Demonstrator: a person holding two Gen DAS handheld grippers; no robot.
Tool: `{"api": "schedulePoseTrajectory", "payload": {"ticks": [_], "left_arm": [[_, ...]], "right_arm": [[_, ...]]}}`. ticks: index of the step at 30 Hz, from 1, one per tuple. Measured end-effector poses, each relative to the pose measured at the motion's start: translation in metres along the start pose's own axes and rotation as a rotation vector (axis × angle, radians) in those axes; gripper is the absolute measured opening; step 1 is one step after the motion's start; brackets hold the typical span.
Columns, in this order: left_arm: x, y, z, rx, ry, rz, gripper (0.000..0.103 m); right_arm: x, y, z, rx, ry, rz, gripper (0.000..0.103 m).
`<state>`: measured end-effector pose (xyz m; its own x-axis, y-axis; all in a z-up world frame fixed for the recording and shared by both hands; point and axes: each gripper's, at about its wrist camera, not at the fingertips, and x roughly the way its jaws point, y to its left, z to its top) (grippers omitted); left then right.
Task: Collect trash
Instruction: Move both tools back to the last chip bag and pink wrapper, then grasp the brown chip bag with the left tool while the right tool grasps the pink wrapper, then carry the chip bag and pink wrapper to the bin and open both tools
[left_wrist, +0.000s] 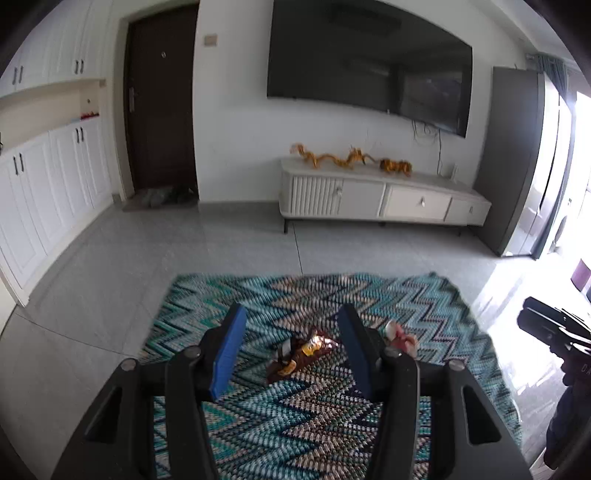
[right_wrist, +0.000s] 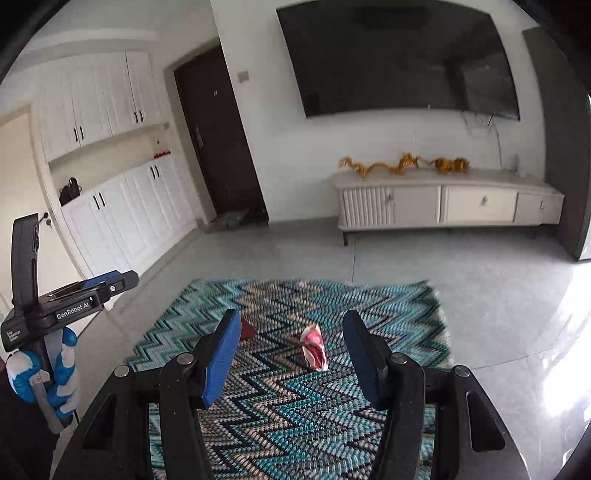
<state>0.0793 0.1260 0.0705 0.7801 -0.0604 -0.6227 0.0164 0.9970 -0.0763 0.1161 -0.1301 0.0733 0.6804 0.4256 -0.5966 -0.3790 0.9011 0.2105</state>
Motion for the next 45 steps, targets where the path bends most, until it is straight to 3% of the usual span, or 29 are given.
{"api": "schedulePoseTrajectory", "payload": {"ticks": [8, 18, 20, 22, 23, 28, 37, 45], "left_arm": [[0.122, 0.010, -0.043, -0.059, 0.180, -0.059, 0.052], [0.164, 0.002, -0.060, -0.050, 0.258, -0.147, 0.055], [0.165, -0.002, -0.064, -0.036, 0.264, -0.149, 0.055], [0.162, -0.005, -0.064, -0.033, 0.257, -0.160, 0.053], [0.162, -0.005, -0.064, -0.038, 0.250, -0.167, 0.047], [0.153, -0.004, -0.070, -0.062, 0.250, -0.184, 0.032], [0.098, -0.018, -0.089, -0.019, 0.222, -0.205, 0.029], [0.025, -0.022, -0.095, -0.035, 0.155, -0.235, 0.029]], "right_arm": [[0.119, -0.027, -0.027, 0.028, 0.144, 0.022, 0.055], [0.182, -0.039, -0.041, 0.034, 0.265, 0.001, 0.055], [0.186, -0.043, -0.045, 0.043, 0.283, 0.001, 0.046], [0.185, -0.043, -0.048, 0.039, 0.285, -0.005, 0.036], [0.183, -0.045, -0.049, 0.040, 0.283, -0.003, 0.032], [0.167, -0.046, -0.056, 0.036, 0.276, 0.004, 0.031], [0.118, -0.033, -0.064, 0.060, 0.248, 0.033, 0.031], [0.049, -0.014, -0.078, 0.076, 0.210, 0.053, 0.031]]}}
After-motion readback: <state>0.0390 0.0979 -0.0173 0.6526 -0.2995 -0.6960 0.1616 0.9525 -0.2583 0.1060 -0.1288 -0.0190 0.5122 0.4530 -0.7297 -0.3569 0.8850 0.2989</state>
